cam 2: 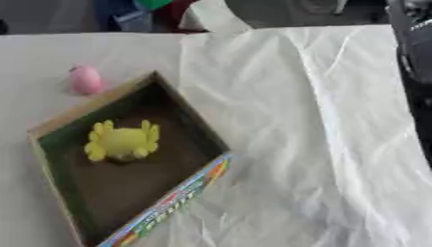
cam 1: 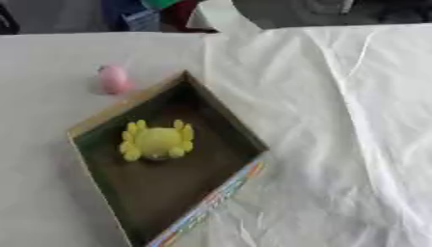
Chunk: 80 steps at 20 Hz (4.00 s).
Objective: Pick up objects on the table and place them in the box.
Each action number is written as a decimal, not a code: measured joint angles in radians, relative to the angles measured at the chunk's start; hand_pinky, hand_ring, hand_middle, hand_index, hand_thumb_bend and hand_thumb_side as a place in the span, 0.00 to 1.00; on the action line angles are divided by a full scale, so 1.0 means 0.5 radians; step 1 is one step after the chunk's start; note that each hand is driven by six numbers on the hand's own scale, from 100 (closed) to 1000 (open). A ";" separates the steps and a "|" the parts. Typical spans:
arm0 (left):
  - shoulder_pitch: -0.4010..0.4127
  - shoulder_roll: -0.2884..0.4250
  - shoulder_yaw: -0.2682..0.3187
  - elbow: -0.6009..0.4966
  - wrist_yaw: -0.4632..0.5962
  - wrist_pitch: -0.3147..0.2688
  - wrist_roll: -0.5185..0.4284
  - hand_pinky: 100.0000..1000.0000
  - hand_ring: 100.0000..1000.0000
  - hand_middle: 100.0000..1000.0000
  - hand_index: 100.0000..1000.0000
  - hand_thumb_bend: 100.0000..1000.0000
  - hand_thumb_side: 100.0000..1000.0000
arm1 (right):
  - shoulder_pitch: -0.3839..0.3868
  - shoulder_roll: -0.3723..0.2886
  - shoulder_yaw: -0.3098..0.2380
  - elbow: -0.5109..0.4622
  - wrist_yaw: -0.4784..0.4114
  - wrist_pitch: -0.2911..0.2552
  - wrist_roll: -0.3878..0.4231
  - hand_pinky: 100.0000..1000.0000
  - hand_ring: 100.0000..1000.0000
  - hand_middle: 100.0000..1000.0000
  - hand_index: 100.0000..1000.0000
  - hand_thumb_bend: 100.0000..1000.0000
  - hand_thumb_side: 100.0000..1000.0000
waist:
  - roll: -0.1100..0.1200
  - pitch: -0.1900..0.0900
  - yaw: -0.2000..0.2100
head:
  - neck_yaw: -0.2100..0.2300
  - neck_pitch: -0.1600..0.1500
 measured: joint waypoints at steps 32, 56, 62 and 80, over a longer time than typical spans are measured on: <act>-0.944 0.431 -0.613 0.890 -0.842 0.111 -1.021 0.66 0.81 0.81 0.97 0.36 0.93 | 0.122 0.101 0.150 0.029 -0.280 -0.010 -0.988 0.63 0.65 0.48 0.80 0.00 0.24 | 0.003 0.000 -0.048 | 0.134 -0.031; -1.303 0.030 -0.581 1.215 -1.192 -0.030 -2.015 0.67 0.83 0.83 0.97 0.46 0.98 | 0.147 0.141 0.159 0.039 -0.281 0.001 -1.028 0.63 0.65 0.47 0.80 0.00 0.23 | 0.005 0.006 -0.084 | 0.177 -0.057; -1.368 -0.023 -0.584 1.265 -1.205 -0.033 -2.082 0.70 0.85 0.84 0.97 0.50 1.00 | 0.146 0.149 0.159 0.039 -0.281 0.004 -1.027 0.63 0.65 0.47 0.80 0.00 0.23 | 0.020 0.024 -0.119 | 0.211 -0.073; -1.460 -0.159 -0.593 1.379 -1.202 0.003 -2.007 0.68 0.85 0.83 0.97 0.50 0.91 | 0.145 0.182 0.135 0.038 -0.306 0.033 -1.022 0.63 0.65 0.46 0.79 0.00 0.21 | 0.074 0.095 -0.236 | 0.288 -0.133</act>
